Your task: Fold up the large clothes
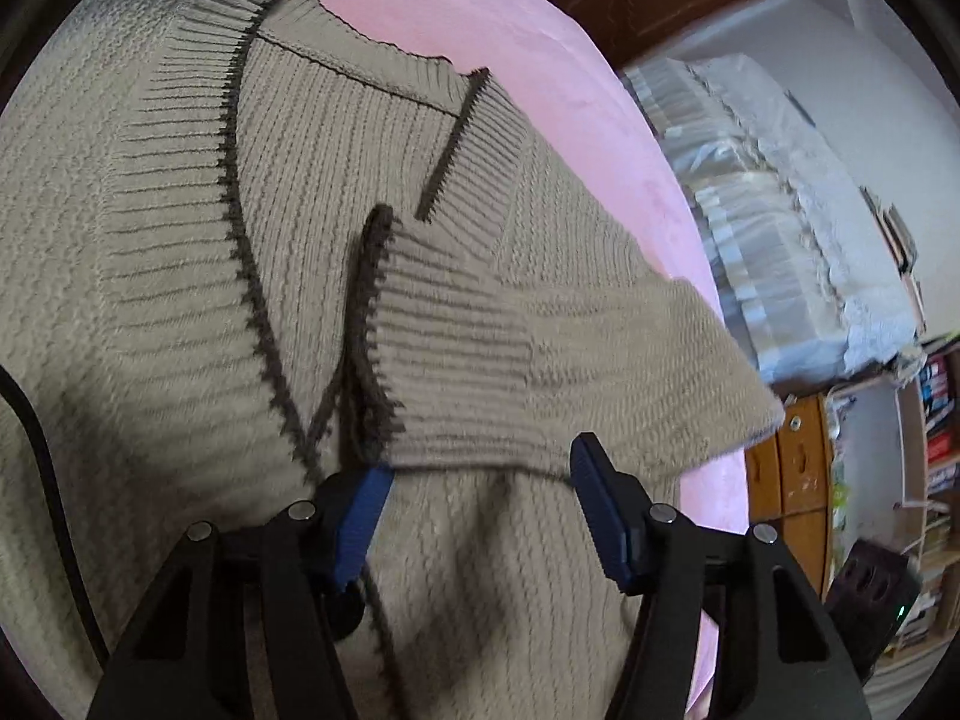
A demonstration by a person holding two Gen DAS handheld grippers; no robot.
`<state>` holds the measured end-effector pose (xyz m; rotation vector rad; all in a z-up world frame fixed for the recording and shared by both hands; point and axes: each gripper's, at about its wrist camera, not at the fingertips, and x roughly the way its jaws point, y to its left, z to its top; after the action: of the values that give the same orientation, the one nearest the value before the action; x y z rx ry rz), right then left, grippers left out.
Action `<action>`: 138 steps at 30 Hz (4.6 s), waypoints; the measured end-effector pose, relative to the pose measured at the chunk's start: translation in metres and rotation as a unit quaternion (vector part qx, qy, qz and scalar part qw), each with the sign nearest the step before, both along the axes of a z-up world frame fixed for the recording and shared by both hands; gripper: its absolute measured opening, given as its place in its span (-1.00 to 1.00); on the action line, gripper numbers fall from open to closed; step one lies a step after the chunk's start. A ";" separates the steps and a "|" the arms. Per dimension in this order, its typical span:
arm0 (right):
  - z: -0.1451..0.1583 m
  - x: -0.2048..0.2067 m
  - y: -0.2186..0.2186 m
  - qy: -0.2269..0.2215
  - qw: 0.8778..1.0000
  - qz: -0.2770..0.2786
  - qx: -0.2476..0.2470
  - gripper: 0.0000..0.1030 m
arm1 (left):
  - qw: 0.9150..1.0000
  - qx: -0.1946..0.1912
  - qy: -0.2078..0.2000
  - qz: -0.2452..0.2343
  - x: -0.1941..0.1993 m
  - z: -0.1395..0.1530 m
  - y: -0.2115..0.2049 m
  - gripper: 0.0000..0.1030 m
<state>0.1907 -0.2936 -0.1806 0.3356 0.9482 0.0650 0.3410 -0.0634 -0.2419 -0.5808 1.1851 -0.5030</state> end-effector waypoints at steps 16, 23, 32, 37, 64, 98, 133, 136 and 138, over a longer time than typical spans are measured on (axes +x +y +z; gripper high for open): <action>-0.013 0.046 -0.053 -0.006 0.992 -0.097 -0.076 0.00 | 0.982 0.129 -0.137 0.004 0.036 0.102 -0.042 -0.87; -0.023 0.075 -0.040 0.006 0.986 -0.080 -0.147 -0.71 | 0.952 0.216 -0.216 0.030 0.059 0.159 -0.008 -0.87; -0.033 0.062 0.016 0.010 0.952 -0.012 -0.305 -0.39 | 0.951 0.291 -0.094 0.052 0.080 0.055 0.073 -0.80; -0.011 0.044 0.007 0.013 0.973 0.028 -0.231 -0.11 | 0.967 0.239 -0.069 0.049 0.076 0.045 0.092 -0.23; -0.031 0.192 -0.051 0.039 0.990 -0.070 -0.115 -0.21 | 0.952 0.289 -0.075 0.067 0.138 0.031 0.089 -0.56; -0.024 0.081 0.006 0.022 0.980 -0.048 -0.190 -0.54 | 0.945 0.306 -0.078 0.082 0.055 0.039 0.046 -0.07; 0.189 -0.111 0.125 -0.119 0.990 0.030 -0.069 -0.32 | 0.932 0.289 -0.199 0.096 -0.200 0.265 0.079 0.10; 0.192 -0.128 0.143 -0.123 0.989 0.049 -0.066 -0.24 | 0.935 0.284 -0.183 0.105 -0.224 0.262 0.093 0.11; 0.192 -0.136 0.154 -0.123 0.989 0.060 -0.062 -0.22 | 0.935 0.286 -0.177 0.113 -0.238 0.257 0.102 0.11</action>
<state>0.0549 -0.1396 0.0115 0.1508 0.7234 0.1533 0.1033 0.0390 0.0156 -0.1074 0.8456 -0.0438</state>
